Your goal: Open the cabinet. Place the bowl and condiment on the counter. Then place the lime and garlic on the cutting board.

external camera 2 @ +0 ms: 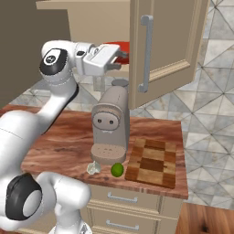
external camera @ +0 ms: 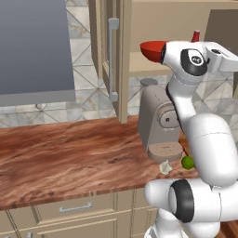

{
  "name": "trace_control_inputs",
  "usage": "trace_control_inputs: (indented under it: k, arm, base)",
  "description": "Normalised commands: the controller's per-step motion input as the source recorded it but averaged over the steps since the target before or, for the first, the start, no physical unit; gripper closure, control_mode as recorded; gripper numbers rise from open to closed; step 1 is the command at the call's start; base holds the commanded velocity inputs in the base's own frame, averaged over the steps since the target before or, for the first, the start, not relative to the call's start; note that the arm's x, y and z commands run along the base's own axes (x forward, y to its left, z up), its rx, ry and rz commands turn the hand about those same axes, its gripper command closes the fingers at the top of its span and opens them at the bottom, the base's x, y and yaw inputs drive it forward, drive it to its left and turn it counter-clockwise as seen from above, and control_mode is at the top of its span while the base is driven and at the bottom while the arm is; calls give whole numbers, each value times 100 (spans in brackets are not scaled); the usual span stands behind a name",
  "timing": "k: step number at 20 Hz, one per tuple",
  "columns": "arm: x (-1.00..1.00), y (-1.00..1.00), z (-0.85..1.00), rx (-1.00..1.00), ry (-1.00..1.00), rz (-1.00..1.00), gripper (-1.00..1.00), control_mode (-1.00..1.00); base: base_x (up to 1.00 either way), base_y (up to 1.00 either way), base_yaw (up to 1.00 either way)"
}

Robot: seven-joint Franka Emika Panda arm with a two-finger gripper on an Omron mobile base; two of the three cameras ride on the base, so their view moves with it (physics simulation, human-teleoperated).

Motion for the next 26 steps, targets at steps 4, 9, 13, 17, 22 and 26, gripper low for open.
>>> trace_control_inputs:
  k: [4,9,13,17,22,26]
  arm:
    - [10,-28,0,0,0,-4,-100,-100]
    - [4,-33,-1,0,0,-4,-100,-100]
    - [0,-47,-1,0,0,-3,-100,-100]
    - [0,-53,-4,0,0,-2,-100,-100]
    - [0,-61,-8,0,0,-3,-100,-100]
    - [0,-69,-10,0,0,-3,-100,-100]
  base:
    - [0,0,0]
    - [0,0,0]
    - [0,0,0]
    - [0,0,0]
    - [0,0,0]
    - [0,0,0]
